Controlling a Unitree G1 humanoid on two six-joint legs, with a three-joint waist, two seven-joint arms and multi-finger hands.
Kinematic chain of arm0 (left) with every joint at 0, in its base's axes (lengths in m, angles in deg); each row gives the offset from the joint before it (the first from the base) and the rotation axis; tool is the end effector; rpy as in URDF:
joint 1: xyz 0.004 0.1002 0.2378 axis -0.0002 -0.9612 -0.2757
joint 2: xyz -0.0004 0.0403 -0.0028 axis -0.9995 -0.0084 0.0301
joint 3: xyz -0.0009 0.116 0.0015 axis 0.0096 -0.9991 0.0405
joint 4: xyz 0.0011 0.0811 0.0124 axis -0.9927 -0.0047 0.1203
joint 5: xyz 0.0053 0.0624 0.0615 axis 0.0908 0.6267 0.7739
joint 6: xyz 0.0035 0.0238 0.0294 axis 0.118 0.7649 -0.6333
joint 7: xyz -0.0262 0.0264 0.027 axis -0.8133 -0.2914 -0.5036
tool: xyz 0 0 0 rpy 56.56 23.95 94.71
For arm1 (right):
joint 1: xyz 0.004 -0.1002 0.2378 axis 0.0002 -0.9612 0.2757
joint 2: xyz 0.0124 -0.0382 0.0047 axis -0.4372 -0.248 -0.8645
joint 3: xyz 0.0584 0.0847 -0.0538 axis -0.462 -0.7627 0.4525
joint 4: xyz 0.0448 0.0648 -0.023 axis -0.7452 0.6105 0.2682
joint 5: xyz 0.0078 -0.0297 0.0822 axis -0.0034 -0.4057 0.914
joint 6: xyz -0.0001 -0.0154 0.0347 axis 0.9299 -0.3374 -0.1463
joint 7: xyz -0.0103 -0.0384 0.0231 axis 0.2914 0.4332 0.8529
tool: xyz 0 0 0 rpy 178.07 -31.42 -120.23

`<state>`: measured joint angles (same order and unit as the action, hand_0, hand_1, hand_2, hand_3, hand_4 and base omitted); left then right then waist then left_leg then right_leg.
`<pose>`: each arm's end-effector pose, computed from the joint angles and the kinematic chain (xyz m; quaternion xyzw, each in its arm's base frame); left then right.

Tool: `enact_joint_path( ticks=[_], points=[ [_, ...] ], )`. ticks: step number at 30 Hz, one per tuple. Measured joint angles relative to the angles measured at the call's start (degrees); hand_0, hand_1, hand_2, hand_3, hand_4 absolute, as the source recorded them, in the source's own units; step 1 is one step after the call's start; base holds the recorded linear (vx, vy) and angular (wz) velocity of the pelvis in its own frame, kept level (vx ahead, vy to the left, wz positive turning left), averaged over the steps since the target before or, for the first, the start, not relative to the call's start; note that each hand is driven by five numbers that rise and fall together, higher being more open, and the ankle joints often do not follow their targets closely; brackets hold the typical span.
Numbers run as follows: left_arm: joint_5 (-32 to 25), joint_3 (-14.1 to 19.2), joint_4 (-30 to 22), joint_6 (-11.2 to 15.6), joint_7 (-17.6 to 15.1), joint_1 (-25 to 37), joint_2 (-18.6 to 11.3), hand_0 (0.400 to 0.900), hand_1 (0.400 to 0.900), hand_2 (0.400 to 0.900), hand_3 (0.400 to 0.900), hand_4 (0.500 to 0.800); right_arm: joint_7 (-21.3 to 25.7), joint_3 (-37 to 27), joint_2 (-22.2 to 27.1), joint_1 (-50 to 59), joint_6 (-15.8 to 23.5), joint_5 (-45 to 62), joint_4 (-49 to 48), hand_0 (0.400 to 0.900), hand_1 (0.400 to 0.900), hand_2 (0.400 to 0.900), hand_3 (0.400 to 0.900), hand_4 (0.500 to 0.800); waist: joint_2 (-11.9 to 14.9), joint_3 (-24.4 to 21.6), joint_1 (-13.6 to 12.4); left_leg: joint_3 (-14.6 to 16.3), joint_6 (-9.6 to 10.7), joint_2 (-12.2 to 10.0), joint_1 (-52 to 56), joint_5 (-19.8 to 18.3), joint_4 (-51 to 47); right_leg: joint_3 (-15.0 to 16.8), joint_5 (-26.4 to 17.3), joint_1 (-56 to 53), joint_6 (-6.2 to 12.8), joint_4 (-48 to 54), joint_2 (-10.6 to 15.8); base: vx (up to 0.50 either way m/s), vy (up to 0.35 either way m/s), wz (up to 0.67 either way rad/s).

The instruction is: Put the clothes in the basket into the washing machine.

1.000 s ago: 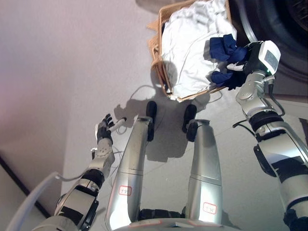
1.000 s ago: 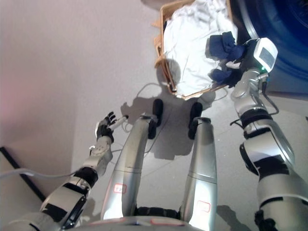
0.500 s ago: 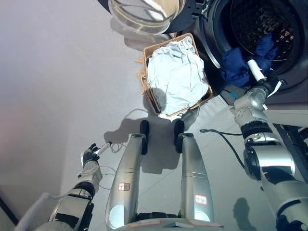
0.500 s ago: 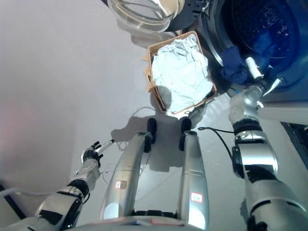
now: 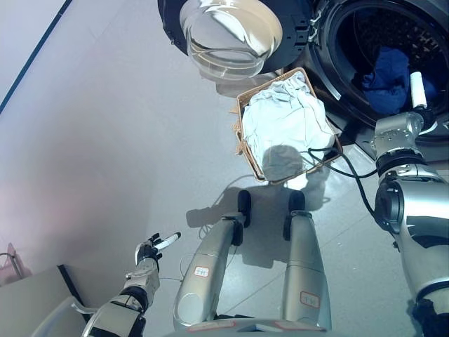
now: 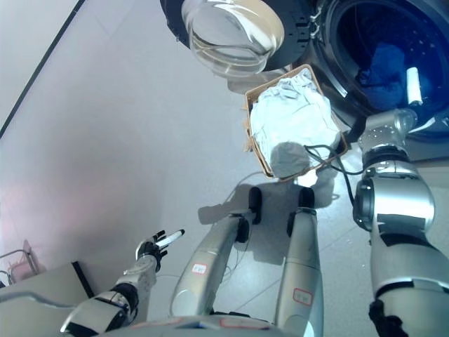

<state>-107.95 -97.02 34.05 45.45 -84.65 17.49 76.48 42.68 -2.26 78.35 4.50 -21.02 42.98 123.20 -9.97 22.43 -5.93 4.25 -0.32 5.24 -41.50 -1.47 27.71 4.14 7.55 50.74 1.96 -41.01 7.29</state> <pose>0.1684 0.1974 -0.0880 -0.0065 0.4224 0.1868 0.8869 0.3456 -0.2961 0.2091 0.3978 -0.0897 -0.4444 0.7976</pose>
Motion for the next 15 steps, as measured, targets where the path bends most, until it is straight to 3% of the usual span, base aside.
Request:
enact_joint_path(
  ticks=[1,2,15],
  points=[
    [0.1,-0.7,0.0,0.0,0.2,0.0,0.1,0.9,0.9,0.9,0.9,0.8,0.0,0.0,0.0,0.2,0.0,0.2,0.0,0.637,0.637,0.637,0.637,0.642,0.0,0.0,0.0,0.0,0.1,0.0,0.1,0.1,-0.2,0.1,0.0,0.2,-0.02,0.0,0.0,0.04,-0.049,0.01],
    [0.1,-1.1,0.0,0.0,0.3,0.0,0.2,0.9,0.9,0.9,0.9,0.8,0.0,0.1,0.0,0.5,0.0,0.4,0.0,0.9,0.9,0.9,0.9,0.8,0.0,0.0,-0.1,0.1,0.1,0.0,0.0,0.2,-0.4,0.1,0.0,0.3,-0.06,-0.1,-0.1,0.04,-0.036,0.03],
    [0.3,-2.1,-0.1,0.1,0.6,0.0,1.4,0.9,0.9,0.9,0.9,0.8,-3.4,2.0,0.5,1.8,0.1,1.0,0.0,0.9,0.9,0.9,0.9,0.8,0.0,0.0,-0.2,0.6,-0.2,0.4,0.0,1.4,-2.0,0.8,-0.3,1.4,-0.4,-0.1,0.0,0.0,-0.004,0.0]
  ],
)
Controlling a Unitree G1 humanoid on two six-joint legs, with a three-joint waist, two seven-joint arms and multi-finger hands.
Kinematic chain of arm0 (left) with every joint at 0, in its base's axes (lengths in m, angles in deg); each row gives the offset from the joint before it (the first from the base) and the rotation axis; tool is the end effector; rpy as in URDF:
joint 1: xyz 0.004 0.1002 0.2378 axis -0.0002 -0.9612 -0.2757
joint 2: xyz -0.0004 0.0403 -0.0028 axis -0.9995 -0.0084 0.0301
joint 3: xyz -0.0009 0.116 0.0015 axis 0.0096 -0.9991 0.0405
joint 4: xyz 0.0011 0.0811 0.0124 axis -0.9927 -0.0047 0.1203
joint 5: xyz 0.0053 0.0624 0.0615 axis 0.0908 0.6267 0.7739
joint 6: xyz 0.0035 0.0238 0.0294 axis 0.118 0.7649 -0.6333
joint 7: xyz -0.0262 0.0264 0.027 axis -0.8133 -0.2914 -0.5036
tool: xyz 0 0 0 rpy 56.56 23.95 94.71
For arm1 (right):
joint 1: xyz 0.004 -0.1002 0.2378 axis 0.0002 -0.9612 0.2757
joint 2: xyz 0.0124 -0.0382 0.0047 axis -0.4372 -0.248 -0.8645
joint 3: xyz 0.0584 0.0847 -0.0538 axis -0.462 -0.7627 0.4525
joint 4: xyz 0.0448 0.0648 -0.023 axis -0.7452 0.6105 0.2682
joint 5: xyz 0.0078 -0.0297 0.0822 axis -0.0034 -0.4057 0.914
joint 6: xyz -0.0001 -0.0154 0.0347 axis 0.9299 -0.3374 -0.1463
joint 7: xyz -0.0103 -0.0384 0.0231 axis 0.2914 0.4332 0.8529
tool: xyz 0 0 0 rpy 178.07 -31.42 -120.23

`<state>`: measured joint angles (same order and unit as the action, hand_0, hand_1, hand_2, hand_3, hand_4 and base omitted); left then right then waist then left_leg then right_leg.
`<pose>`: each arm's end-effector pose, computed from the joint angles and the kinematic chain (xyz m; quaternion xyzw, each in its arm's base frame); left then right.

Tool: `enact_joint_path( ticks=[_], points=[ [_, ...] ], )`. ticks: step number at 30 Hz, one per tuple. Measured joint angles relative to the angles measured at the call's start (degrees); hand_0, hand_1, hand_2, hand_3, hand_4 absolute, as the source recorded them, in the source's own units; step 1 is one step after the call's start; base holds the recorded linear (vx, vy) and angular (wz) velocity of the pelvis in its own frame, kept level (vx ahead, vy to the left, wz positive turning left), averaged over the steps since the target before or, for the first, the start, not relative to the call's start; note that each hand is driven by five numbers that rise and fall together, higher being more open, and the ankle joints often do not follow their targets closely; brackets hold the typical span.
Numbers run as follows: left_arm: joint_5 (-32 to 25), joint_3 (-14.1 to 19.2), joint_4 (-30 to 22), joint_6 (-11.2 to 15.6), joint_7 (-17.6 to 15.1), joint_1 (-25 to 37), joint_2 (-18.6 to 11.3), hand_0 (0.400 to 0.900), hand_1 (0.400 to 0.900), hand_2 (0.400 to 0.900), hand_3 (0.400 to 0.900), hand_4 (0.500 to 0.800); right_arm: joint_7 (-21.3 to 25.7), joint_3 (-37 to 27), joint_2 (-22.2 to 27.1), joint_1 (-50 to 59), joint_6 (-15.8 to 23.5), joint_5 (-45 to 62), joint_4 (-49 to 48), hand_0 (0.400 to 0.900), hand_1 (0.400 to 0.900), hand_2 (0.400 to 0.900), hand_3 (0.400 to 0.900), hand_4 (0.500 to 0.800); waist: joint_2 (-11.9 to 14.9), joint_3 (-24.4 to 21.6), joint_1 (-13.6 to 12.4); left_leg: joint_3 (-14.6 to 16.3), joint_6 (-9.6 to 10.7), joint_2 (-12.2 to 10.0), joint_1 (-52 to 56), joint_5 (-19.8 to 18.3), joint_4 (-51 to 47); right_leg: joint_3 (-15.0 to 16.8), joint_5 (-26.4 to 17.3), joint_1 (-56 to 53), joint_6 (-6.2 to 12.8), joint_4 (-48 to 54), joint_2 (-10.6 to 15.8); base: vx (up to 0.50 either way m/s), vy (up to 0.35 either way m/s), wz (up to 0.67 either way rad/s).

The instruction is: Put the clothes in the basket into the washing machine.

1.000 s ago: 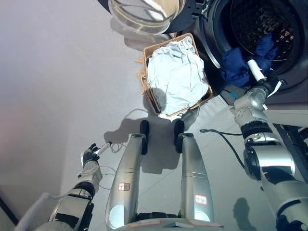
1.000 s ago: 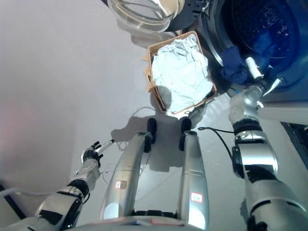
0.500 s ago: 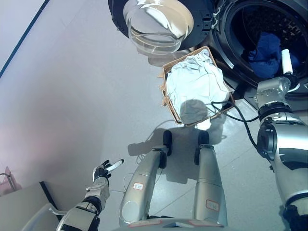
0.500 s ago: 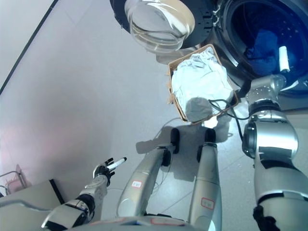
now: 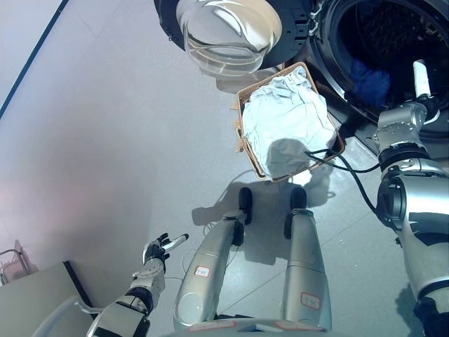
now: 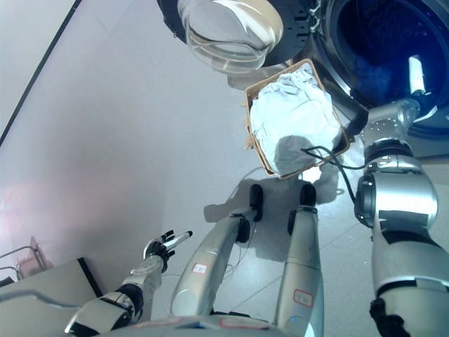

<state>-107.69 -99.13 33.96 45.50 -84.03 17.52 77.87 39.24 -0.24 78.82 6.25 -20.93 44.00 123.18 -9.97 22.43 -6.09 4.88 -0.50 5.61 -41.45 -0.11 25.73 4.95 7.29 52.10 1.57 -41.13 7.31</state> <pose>0.1681 0.1864 -0.0898 -0.0036 0.4260 0.1595 0.8906 0.3475 -0.2943 0.2202 0.3932 -0.1138 -0.4113 0.8144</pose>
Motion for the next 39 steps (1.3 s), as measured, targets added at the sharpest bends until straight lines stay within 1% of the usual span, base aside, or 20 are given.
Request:
enact_joint_path(
  ticks=[4,7,10,12,13,15,16,18,19,20,23,25,27,29,31,33,34,36,39],
  points=[
    [0.0,0.0,0.1,0.0,0.0,0.0,0.1,0.9,0.9,0.9,0.9,0.8,-0.6,0.2,-0.1,0.0,0.6,1.1,-0.9,0.9,0.9,0.9,0.9,0.8,0.0,0.0,0.2,0.1,0.0,0.1,0.2,0.0,0.1,0.2,0.0,0.0,0.01,-0.2,0.0,-0.03,0.015,-0.04],
    [0.0,0.0,0.1,0.0,0.0,0.0,0.2,0.9,0.9,0.9,0.9,0.8,-0.7,1.4,-1.5,-0.1,1.8,2.1,-3.2,0.9,0.9,0.9,0.9,0.8,0.0,0.0,1.0,0.1,-0.1,0.0,0.1,0.0,0.1,0.3,0.1,-0.1,0.36,-0.1,-0.1,-0.03,0.021,-0.05],
    [0.0,0.0,0.1,0.0,0.0,0.1,0.3,0.9,0.9,0.9,0.9,0.8,-1.5,2.5,-3.4,-1.0,3.3,2.0,-7.7,0.9,0.9,0.9,0.9,0.8,0.1,0.1,1.9,0.2,-0.1,-0.1,0.1,-0.1,0.3,0.3,-0.1,-0.3,0.48,0.2,-0.2,-0.04,0.021,-0.07],
    [0.0,0.1,0.1,0.0,0.0,0.1,0.2,0.9,0.9,0.9,0.9,0.8,-2.2,3.8,-4.8,-4.0,4.1,0.9,-13.1,0.9,0.9,0.9,0.9,0.8,0.5,0.0,2.2,0.2,-0.1,-0.5,0.0,-0.5,1.1,0.3,-0.1,-0.5,0.49,0.3,-0.7,-0.04,0.02,-0.08],
    [0.0,0.1,0.2,0.0,-0.1,0.1,0.2,0.9,0.9,0.9,0.9,0.8,-2.6,4.6,-5.6,-4.9,4.2,0.3,-14.0,0.9,0.9,0.9,0.9,0.8,0.9,-0.1,2.5,0.2,0.0,-0.6,-0.1,-0.6,1.3,0.3,-0.1,-0.5,0.49,0.3,-0.9,-0.04,0.019,-0.08],
    [0.0,0.8,0.3,0.0,-0.1,-0.1,-0.1,0.9,0.9,0.9,0.9,0.8,-3.3,6.3,-7.6,-11.2,3.9,-3.6,-19.8,0.9,0.9,0.9,0.9,0.8,2.6,-0.5,2.9,0.1,0.5,-0.8,0.1,-1.0,1.4,0.2,-0.3,-1.0,0.39,1.0,-1.4,-0.02,0.012,-0.08],
    [0.0,1.2,0.6,0.0,0.0,-0.1,-0.1,0.9,0.9,0.9,0.9,0.8,-3.6,6.9,-8.9,-13.2,3.5,-5.4,-21.4,0.9,0.9,0.9,0.9,0.8,3.1,-0.6,3.1,0.1,0.4,-1.5,0.3,-1.1,1.7,0.1,-0.6,-1.5,0.36,1.7,-1.9,-0.01,0.012,-0.08],
    [0.1,1.7,0.7,-0.1,0.0,-0.1,0.0,0.9,0.9,0.9,0.9,0.8,-3.9,10.3,-10.2,-19.2,2.7,-10.9,-25.2,0.9,0.9,0.9,0.9,0.8,4.3,-0.6,3.4,0.0,0.5,-1.9,1.2,-1.4,1.5,-0.2,-1.1,-3.0,0.31,3.3,-2.4,0.01,0.004,-0.06],
    [0.6,1.8,0.9,-0.1,0.0,-0.1,0.0,0.9,0.9,0.9,0.9,0.8,-4.4,11.6,-10.8,-21.6,1.5,-13.7,-26.1,0.9,0.9,0.9,0.9,0.8,5.0,-0.7,3.9,-0.1,0.4,-2.2,1.7,-1.5,1.4,-0.3,-1.1,-3.8,0.34,3.7,-2.5,0.03,0.013,-0.1],
    [1.4,2.8,1.0,-0.1,0.1,0.0,0.1,0.9,0.9,0.9,0.9,0.8,-4.6,12.0,-11.6,-25.1,0.5,-18.3,-27.5,0.9,0.9,0.9,0.9,0.8,5.3,-0.7,4.0,-0.3,0.4,-2.5,2.8,-1.5,0.7,-0.7,-1.6,-5.3,0.43,5.2,-2.7,0.02,0.026,-0.09],
    [2.7,4.2,2.0,-0.3,0.3,-0.2,0.1,0.9,0.9,0.9,0.9,0.8,-5.6,14.0,-14.3,-33.5,-2.7,-26.4,-28.1,0.9,0.9,0.9,0.9,0.8,6.5,-0.6,4.4,-0.7,0.5,-2.7,8.3,-1.5,-2.5,-1.1,-2.5,-11.3,0.62,9.4,-3.2,0.05,0.023,-0.04],
    [4.1,5.7,2.5,-0.5,0.8,-0.7,0.0,0.9,0.9,0.9,0.9,0.8,-6.2,16.5,-15.4,-39.6,-4.9,-31.6,-28.7,0.9,0.9,0.9,0.9,0.8,7.0,-0.9,4.3,-1.7,0.6,-2.6,12.5,-1.2,-5.5,-1.5,-3.2,-15.9,0.98,12.7,-3.2,0.05,0.031,0.0],
    [4.6,6.9,2.6,-0.6,1.2,-1.1,-0.2,0.9,0.9,0.9,0.9,0.8,-6.7,17.4,-16.3,-43.8,-6.4,-37.5,-28.4,0.9,0.9,0.9,0.9,0.8,7.5,-1.1,4.8,-2.1,0.2,-2.5,16.1,-0.6,-8.0,-2.0,-4.2,-19.8,1.31,15.9,-3.2,0.06,0.017,0.04],
    [5.9,7.9,2.7,-0.6,1.4,-1.4,-0.1,0.9,0.9,0.9,0.9,0.8,-7.0,17.5,-16.7,-47.5,-8.1,-42.1,-27.0,0.9,0.9,0.9,0.9,0.8,7.8,-1.2,4.8,-2.5,-0.2,-2.5,20.2,0.1,-11.0,-2.6,-5.1,-24.6,1.56,19.5,-3.1,0.05,0.018,0.08],
    [6.8,8.7,2.9,-0.7,1.7,-2.2,-0.2,0.9,0.9,0.9,0.9,0.8,-7.8,17.3,-17.0,-50.3,-8.9,-45.2,-25.5,0.9,0.9,0.9,0.9,0.8,8.4,-1.9,4.8,-2.8,-0.4,-2.5,24.5,1.0,-14.1,-2.9,-5.9,-28.9,1.94,22.7,-3.1,0.02,0.011,0.05],
    [7.2,8.9,4.0,-1.2,2.1,-3.9,-0.7,0.9,0.9,0.9,0.9,0.8,-8.4,17.4,-17.6,-54.2,-9.1,-49.7,-22.4,0.9,0.9,0.9,0.9,0.8,9.5,-5.0,4.8,-3.0,-1.0,-2.6,28.8,2.2,-17.6,-3.7,-7.2,-33.6,1.9,26.7,-3.1,-0.01,0.003,0.07],
    [8.0,8.8,5.1,-1.3,2.5,-4.1,-1.0,0.9,0.9,0.9,0.9,0.8,-9.0,17.3,-18.0,-55.3,-9.2,-51.6,-19.4,0.9,0.9,0.9,0.9,0.8,9.9,-5.7,5.0,-3.4,-1.0,-2.7,31.3,2.6,-19.0,-4.1,-7.7,-36.4,1.98,28.7,-3.1,-0.02,0.001,0.08],
    [9.8,8.9,6.1,-1.4,2.6,-5.6,-1.2,0.9,0.9,0.9,0.9,0.8,-9.4,17.0,-18.7,-57.1,-10.3,-54.1,-14.0,0.9,0.9,0.9,0.9,0.8,10.4,-8.8,4.8,-3.9,-1.1,-2.9,34.3,2.8,-20.9,-4.5,-8.4,-40.4,2.17,32.2,-3.2,-0.02,-0.001,0.07],
    [12.5,9.0,6.9,-1.6,3.6,-7.2,-1.6,0.9,0.9,0.9,0.9,0.8,-10.4,13.1,-20.0,-59.6,-11.5,-55.5,-5.7,0.9,0.9,0.9,0.9,0.8,10.7,-12.0,5.0,-4.4,-0.1,-3.1,39.5,3.8,-25.9,-5.6,-10.2,-46.1,2.39,37.9,-3.3,0.02,-0.013,0.0]
  ],
)
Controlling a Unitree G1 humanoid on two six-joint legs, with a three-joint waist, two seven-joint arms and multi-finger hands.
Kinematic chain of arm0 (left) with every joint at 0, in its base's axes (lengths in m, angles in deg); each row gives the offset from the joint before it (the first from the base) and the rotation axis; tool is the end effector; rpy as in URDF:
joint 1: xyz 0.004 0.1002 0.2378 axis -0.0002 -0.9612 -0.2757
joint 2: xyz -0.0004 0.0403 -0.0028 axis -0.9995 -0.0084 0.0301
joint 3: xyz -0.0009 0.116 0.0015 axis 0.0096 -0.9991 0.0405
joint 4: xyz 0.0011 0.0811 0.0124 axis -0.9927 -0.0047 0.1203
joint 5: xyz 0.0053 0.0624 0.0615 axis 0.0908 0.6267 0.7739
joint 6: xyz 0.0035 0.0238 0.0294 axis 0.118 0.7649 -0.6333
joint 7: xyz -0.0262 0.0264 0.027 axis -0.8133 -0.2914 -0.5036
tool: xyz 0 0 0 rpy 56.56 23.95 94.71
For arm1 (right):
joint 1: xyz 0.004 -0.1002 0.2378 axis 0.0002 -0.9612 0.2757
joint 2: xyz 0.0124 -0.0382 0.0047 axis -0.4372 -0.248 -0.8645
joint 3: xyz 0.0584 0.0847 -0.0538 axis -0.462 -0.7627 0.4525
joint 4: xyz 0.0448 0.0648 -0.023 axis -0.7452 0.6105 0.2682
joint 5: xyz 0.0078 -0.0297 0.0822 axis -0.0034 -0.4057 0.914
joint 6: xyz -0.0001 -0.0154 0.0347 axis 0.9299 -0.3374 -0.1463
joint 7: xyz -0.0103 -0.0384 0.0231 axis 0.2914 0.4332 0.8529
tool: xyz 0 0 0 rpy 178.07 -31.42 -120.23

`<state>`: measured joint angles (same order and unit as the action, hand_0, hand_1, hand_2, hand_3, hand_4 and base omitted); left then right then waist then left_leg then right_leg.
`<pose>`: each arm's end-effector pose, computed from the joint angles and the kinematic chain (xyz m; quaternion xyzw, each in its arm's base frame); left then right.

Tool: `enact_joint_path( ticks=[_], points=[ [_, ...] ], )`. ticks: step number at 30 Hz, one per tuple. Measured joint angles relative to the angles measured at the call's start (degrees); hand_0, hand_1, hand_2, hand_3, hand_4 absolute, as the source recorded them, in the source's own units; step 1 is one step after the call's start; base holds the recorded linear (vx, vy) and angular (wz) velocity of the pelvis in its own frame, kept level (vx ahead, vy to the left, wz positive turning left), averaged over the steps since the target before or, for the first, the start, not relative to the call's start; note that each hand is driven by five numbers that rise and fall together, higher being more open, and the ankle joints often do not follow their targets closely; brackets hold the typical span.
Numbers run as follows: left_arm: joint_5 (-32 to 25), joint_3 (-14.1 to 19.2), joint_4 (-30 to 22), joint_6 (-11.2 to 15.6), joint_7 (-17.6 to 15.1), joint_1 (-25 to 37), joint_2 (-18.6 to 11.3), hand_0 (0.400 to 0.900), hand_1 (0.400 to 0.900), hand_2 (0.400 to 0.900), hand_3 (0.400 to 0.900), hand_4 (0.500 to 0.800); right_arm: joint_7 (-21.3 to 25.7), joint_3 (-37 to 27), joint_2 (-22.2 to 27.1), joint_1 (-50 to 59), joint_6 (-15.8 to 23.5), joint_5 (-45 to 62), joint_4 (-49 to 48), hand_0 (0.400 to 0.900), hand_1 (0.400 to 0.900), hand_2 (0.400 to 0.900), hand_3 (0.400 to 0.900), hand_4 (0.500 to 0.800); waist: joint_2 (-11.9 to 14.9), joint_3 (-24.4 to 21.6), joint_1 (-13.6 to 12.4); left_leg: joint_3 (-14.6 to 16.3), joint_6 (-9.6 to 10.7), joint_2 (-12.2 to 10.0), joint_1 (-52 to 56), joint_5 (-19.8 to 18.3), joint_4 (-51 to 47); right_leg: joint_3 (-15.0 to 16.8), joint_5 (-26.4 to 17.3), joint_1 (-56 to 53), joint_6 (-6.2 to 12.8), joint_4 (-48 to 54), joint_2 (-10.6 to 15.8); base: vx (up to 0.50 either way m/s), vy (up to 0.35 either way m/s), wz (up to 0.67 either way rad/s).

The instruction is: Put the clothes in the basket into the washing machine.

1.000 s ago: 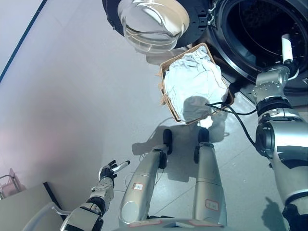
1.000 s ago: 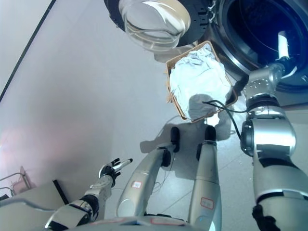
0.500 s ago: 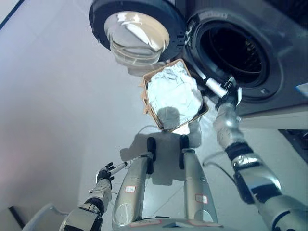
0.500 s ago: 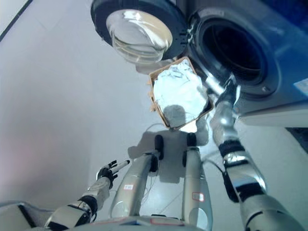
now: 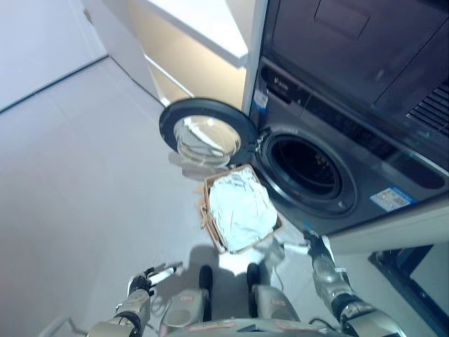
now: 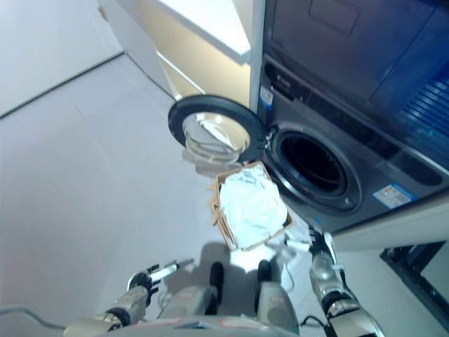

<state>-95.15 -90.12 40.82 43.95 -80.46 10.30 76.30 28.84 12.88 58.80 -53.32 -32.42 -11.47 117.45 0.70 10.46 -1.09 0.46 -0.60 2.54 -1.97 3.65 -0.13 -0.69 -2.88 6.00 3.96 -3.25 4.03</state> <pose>0.1061 0.2138 -0.1111 0.0457 0.5279 0.1683 0.8312 0.1375 -0.2309 -0.0943 -0.1717 0.4479 -0.1591 0.8629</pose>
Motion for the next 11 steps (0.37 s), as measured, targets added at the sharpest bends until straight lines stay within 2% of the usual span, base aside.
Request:
enact_joint_path(
  ticks=[1,4,7,11],
  points=[
    [0.8,0.1,0.3,-0.1,0.1,-0.8,-0.1,0.9,0.9,0.9,0.9,0.8,-0.1,-0.9,-0.3,-1.2,-0.6,-0.2,2.1,0.9,0.9,0.9,0.9,0.8,0.0,-1.2,0.0,0.2,0.6,-0.2,1.9,0.8,-2.3,-0.2,-0.6,-1.8,0.24,2.0,-0.1,0.05,-0.023,-0.06],
    [2.0,0.2,0.6,-0.4,0.3,-3.7,-1.0,0.9,0.9,0.9,0.9,0.8,-1.1,-1.4,-1.0,-5.4,-2.2,-2.1,4.9,0.9,0.9,0.9,0.9,0.8,0.1,-4.5,0.3,0.5,0.6,-0.8,4.8,1.6,-5.2,-0.1,-2.2,-5.4,-0.21,6.2,-0.8,0.02,-0.018,0.01],
    [3.2,0.9,0.8,-1.2,0.6,-6.1,-1.0,0.9,0.9,0.9,0.9,0.8,-2.0,-2.1,-1.0,-7.7,-3.5,-3.8,6.7,0.9,0.9,0.9,0.9,0.8,-0.1,-5.9,1.3,0.6,0.5,-1.2,6.4,1.5,-5.3,-0.2,-3.2,-7.9,-0.46,8.4,-1.2,0.02,-0.021,0.04],
    [4.8,1.2,1.6,-1.4,1.1,-7.6,-1.1,0.9,0.9,0.9,0.9,0.8,-3.0,-4.9,-1.3,-10.1,-4.1,-3.6,7.4,0.9,0.9,0.9,0.9,0.8,0.3,-7.3,1.3,0.6,0.8,-2.1,8.0,1.6,-5.3,-0.3,-3.3,-9.4,-0.61,8.6,-2.0,0.03,-0.02,-0.01]
  ],
)
